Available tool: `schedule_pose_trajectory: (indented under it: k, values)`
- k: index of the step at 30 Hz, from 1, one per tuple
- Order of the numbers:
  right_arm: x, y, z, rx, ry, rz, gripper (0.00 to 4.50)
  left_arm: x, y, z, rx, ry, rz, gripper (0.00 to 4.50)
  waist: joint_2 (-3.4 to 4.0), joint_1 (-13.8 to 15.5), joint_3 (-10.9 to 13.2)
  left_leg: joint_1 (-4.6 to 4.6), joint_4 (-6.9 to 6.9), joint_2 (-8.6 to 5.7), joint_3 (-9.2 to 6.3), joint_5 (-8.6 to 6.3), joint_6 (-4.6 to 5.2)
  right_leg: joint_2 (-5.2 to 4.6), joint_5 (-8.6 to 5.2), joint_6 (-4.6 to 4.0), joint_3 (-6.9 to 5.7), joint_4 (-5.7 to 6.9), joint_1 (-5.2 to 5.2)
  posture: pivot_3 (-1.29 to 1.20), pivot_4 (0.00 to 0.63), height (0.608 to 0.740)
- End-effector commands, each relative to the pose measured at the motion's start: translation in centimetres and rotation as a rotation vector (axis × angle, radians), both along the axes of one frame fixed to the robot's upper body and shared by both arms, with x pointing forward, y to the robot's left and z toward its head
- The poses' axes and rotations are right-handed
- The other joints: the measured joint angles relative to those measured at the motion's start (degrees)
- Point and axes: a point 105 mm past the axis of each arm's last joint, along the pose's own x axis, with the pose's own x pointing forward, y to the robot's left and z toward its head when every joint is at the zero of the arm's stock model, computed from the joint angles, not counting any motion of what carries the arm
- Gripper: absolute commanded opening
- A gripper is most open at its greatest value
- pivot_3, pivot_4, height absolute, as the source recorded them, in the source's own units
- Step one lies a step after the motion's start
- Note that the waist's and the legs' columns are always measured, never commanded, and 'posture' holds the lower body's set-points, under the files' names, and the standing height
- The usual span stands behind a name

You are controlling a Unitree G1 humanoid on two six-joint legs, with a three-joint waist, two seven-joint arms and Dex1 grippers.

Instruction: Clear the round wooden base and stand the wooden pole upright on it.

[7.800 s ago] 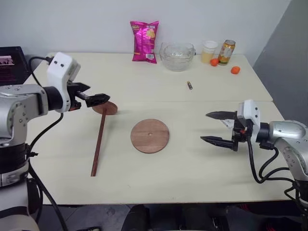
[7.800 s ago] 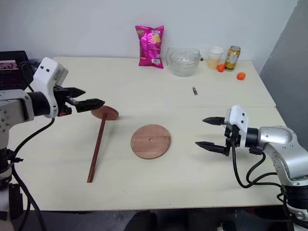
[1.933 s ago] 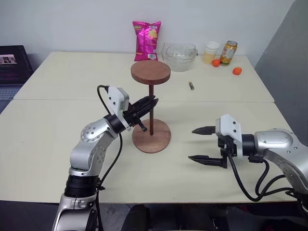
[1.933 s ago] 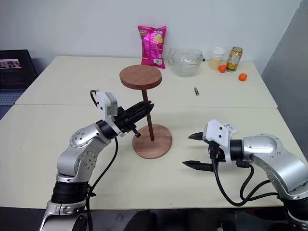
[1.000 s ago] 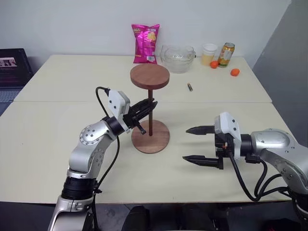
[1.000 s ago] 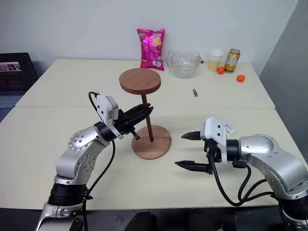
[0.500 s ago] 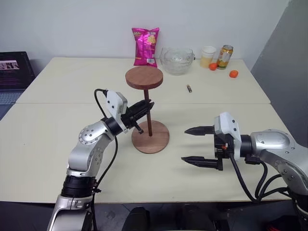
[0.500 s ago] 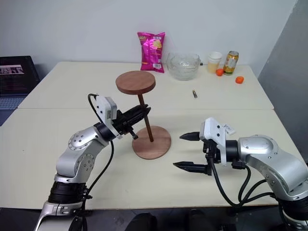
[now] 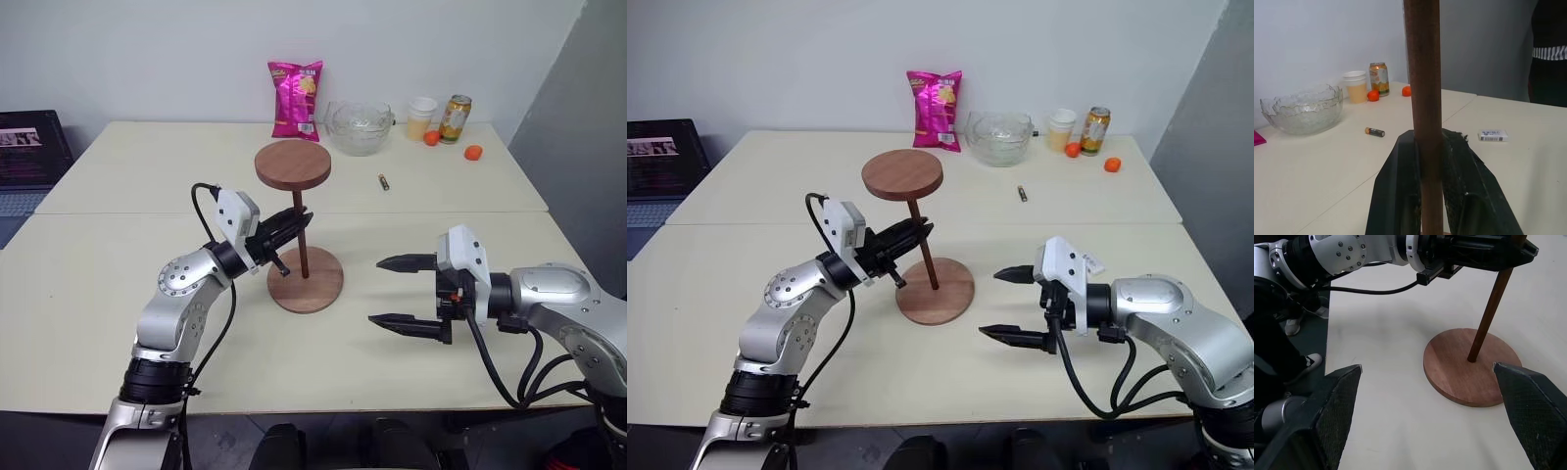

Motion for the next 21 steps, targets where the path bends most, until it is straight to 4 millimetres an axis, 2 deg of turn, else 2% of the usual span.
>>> schedule_pose_trajectory:
  k: [1, 6, 9, 10, 13, 15, 17, 19, 21]
  values:
    - [-0.2, 0.2, 1.4, 0.026, -0.066, 0.019, 4.50, 0.6, 2.3, -5.3, 0.137, 0.198, 0.095, 0.24, 0.00, -0.05, 0.00, 0.00, 0.00, 0.00, 0.00, 0.00, 0.00, 0.00, 0.00, 0.00, 0.00, 0.00, 0.00, 0.00, 0.150, 0.740]
    - [-0.2, 0.3, 1.5, 0.035, -0.068, 0.022, 4.50, 0.8, 2.4, -4.8, 0.135, 0.177, 0.088, 0.24, 0.00, -0.11, 0.01, -0.01, -0.02, 0.01, 0.00, 0.00, 0.00, 0.01, -0.01, 0.01, 0.00, -0.01, -0.02, 0.00, 0.150, 0.740]
    - [-0.2, 0.5, 1.8, 0.048, -0.077, 0.029, 4.50, 1.1, 3.1, -5.0, 0.129, 0.184, 0.117, 0.24, -0.01, -0.11, 0.01, -0.01, -0.02, 0.01, 0.00, 0.00, 0.00, 0.01, -0.01, 0.01, 0.00, -0.02, -0.02, 0.00, 0.150, 0.740]
    - [-0.3, 0.5, 1.9, 0.051, -0.078, 0.029, 4.50, 1.2, 3.3, -5.1, 0.128, 0.186, 0.125, 0.80, -0.01, -0.11, 0.01, -0.01, -0.02, 0.01, 0.00, 0.00, 0.00, 0.01, -0.01, 0.02, 0.00, -0.02, -0.02, 0.00, 0.150, 0.740]
    - [-0.2, 0.5, 2.0, 0.054, -0.083, 0.032, 4.50, 1.4, 3.7, -5.1, 0.127, 0.183, 0.130, 1.32, 0.10, -0.57, 0.16, -0.03, -0.06, 0.00, 0.03, 0.00, 0.00, 0.01, -0.01, 0.02, 0.04, -0.03, -0.09, 0.00, 0.150, 0.740]
    - [-0.3, 0.5, 2.1, 0.060, -0.086, 0.033, 4.50, 1.5, 4.0, -5.2, 0.131, 0.174, 0.132, 1.75, -0.23, -0.71, 0.53, -0.17, -0.09, 0.01, 0.04, 0.00, 0.00, 0.02, -0.02, 0.03, 0.04, -0.03, -0.24, 0.00, 0.150, 0.740]
    - [-0.3, 0.5, 2.2, 0.064, -0.086, 0.034, 4.50, 1.6, 4.2, -5.2, 0.139, 0.164, 0.131, 2.23, -0.55, -0.51, 0.73, -0.57, -0.03, 0.05, -0.08, 0.00, 0.00, 0.02, -0.01, 0.02, -0.09, -0.01, -0.54, 0.00, 0.150, 0.740]
    - [-0.3, 0.5, 2.2, 0.065, -0.086, 0.035, 4.50, 1.6, 4.2, -5.2, 0.149, 0.153, 0.124, 2.65, -0.53, -0.24, 0.74, -1.03, 0.12, 0.04, -0.14, 0.01, -0.02, -0.01, 0.16, -0.17, -0.15, 0.01, -0.93, 0.00, 0.150, 0.740]
    - [-0.3, 0.5, 2.2, 0.069, -0.083, 0.036, 4.50, 1.6, 4.2, -5.1, 0.157, 0.139, 0.121, 3.11, -0.54, -0.15, 0.76, -1.10, 0.12, -0.01, -0.07, 0.01, -0.02, -0.06, 0.25, -0.24, -0.10, 0.00, -0.98, 0.00, 0.150, 0.740]
